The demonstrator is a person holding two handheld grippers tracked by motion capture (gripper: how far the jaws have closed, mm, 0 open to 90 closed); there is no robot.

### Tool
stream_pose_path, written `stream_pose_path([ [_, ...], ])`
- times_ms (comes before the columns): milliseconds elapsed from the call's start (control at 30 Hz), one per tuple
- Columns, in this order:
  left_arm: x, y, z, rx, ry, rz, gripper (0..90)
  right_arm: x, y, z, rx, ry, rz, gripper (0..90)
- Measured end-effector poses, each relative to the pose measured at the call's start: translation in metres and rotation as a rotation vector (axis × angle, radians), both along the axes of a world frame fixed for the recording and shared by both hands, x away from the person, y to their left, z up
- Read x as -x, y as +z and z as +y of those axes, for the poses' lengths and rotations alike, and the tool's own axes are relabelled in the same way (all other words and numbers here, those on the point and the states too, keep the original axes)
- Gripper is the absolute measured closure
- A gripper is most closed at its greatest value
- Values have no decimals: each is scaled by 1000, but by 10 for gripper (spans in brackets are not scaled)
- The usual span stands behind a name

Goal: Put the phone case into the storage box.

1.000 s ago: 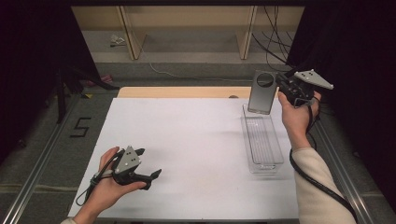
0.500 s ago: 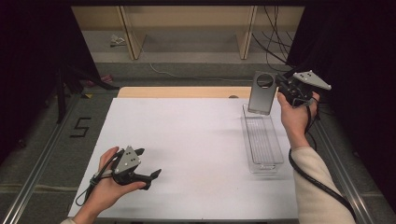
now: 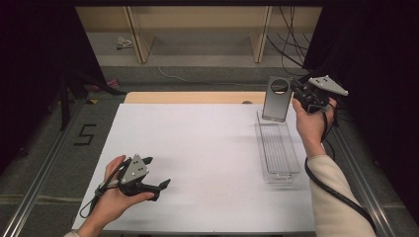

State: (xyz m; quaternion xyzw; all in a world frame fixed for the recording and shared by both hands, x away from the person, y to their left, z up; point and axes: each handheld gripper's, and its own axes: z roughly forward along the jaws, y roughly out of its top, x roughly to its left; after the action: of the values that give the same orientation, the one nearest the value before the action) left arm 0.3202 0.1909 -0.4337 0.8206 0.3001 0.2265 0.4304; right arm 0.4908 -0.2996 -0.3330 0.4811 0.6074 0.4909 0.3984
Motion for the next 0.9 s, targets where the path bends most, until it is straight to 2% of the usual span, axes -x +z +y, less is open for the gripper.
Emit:
stream_pose_path([
  [900,0,0,0,0,1,0,99,-8,-8,5,22,4,8,846],
])
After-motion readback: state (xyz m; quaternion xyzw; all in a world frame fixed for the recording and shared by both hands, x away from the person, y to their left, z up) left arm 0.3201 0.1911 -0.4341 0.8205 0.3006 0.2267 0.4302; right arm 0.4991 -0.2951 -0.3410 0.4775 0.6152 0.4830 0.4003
